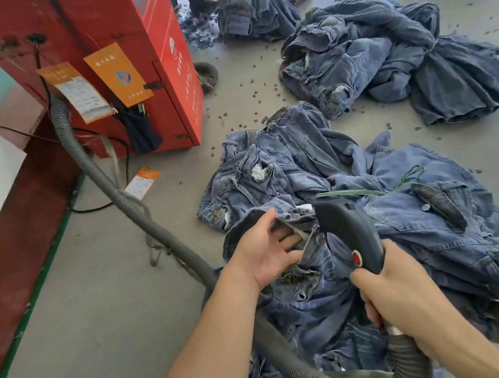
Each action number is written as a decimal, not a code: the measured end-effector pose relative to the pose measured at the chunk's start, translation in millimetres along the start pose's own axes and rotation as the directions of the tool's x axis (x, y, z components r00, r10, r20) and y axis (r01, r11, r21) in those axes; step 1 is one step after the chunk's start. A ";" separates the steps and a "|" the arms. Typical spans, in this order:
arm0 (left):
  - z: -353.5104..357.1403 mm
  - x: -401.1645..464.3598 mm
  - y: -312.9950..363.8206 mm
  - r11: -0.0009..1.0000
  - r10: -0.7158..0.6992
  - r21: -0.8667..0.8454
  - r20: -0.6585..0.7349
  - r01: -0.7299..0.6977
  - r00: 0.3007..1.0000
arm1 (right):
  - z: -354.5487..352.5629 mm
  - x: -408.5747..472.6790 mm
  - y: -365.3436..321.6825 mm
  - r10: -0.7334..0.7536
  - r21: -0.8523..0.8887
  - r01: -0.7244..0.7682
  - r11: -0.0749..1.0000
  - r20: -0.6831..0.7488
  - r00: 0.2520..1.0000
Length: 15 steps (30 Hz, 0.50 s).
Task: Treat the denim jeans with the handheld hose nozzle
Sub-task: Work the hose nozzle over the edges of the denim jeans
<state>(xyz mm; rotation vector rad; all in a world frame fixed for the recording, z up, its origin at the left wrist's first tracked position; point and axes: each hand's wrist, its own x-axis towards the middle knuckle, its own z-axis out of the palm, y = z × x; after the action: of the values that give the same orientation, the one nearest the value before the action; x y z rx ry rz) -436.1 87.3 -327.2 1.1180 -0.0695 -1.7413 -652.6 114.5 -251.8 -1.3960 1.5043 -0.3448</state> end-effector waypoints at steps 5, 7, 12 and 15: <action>4.5 1.5 -1.4 1.000 -0.011 0.002 0.012 0.011 1.000 | -0.1 -0.5 -5.5 0.086 0.397 -0.126 0.909 0.117 0.989; 5.0 2.1 -0.3 1.000 -0.006 -0.004 -0.001 0.005 1.000 | -3.8 -0.9 -8.7 0.109 0.564 -0.228 0.793 0.236 0.966; 3.6 3.2 0.3 1.000 0.003 -0.019 -0.036 -0.004 0.999 | -4.7 -2.5 -2.9 0.026 0.610 -0.194 0.768 0.274 0.961; 2.3 7.1 -1.2 0.999 0.014 0.046 -0.112 -0.009 0.994 | -4.0 -1.8 1.6 0.018 0.614 -0.164 0.772 0.236 0.972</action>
<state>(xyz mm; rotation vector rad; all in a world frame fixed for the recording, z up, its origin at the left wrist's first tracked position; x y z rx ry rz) -438.9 81.5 -331.0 1.2449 -0.0463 -1.6709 -657.0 114.9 -250.5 -0.7833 1.1146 -0.5579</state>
